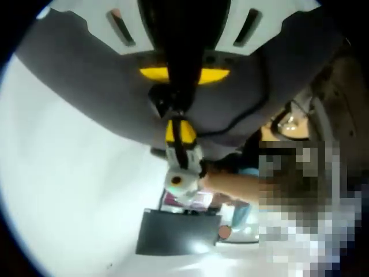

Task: Pick up three earphones and place each one into its charging case using tactile feedback, ensure that each earphone is properly inserted and securely positioned inside the case.

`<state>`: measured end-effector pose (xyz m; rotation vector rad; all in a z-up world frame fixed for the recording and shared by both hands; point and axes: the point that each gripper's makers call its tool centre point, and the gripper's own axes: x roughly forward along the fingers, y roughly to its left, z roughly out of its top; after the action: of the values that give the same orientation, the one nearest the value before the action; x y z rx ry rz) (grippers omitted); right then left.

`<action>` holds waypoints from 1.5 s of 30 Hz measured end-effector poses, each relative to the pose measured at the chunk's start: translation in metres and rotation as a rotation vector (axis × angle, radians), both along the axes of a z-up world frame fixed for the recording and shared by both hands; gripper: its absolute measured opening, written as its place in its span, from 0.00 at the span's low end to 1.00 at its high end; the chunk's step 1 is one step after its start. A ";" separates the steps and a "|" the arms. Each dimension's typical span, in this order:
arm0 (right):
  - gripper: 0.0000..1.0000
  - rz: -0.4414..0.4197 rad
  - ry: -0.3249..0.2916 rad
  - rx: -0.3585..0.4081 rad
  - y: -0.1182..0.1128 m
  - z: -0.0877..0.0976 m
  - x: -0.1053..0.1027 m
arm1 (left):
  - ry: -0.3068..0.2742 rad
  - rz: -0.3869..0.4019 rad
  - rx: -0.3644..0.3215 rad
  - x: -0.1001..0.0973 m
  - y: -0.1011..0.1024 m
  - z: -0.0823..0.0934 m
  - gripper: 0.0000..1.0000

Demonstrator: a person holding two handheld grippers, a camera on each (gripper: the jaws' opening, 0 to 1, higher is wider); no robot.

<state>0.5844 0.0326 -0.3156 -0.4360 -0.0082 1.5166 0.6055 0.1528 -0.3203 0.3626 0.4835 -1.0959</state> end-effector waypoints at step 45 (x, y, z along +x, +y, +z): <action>0.18 -0.018 0.149 -0.014 -0.002 -0.003 0.006 | -0.095 -0.032 -0.027 0.006 -0.067 0.000 0.27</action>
<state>0.5902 0.0302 -0.3183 -0.3331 0.1228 1.5284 0.6116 0.0857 -0.3205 0.3980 0.3796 -1.1100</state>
